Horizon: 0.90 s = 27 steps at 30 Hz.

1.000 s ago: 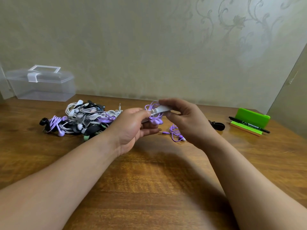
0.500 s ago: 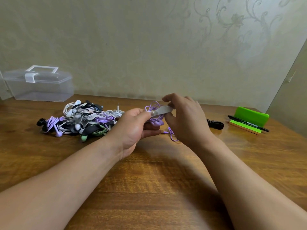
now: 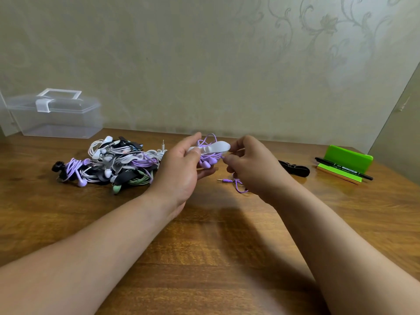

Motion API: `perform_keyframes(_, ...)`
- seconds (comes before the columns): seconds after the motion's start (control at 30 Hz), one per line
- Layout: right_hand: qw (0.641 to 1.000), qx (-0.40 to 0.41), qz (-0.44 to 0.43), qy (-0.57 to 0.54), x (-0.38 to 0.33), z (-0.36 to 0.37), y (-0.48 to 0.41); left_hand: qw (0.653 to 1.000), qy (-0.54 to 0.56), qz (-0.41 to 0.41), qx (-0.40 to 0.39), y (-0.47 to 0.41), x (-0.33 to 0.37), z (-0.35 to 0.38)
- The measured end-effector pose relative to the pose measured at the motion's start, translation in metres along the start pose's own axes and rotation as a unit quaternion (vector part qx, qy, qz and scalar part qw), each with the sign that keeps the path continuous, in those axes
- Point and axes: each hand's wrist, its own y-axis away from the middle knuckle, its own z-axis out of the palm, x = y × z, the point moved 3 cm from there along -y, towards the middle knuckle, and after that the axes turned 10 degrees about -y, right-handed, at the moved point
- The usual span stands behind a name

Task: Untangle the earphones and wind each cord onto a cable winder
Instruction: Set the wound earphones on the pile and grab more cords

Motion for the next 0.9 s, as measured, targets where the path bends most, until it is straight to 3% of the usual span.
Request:
perform_keyframes(0.13,0.999,-0.006,0.013,-0.039,-0.003,0.003,0.003,1.0,-0.005,0.017,0.007,-0.001,0.001,-0.001)
perform_keyframes(0.3,0.998,0.032,-0.052,-0.021,-0.006,-0.008,-0.001,0.985,-0.104,0.04,-0.129,0.001,0.011,-0.002)
perform_keyframes(0.53,0.995,-0.065,-0.075,0.022,-0.007,-0.006,0.003,0.959,-0.223,0.068,-0.164,0.0,0.006,-0.004)
perform_keyframes(0.77,0.988,-0.044,-0.096,0.109,-0.007,-0.01,-0.001,0.966,-0.204,0.086,-0.135,-0.003,0.005,-0.006)
perform_keyframes(0.9,0.99,-0.04,-0.08,0.11,-0.003,-0.007,-0.001,0.988,-0.093,0.038,-0.119,-0.001,0.006,-0.004)
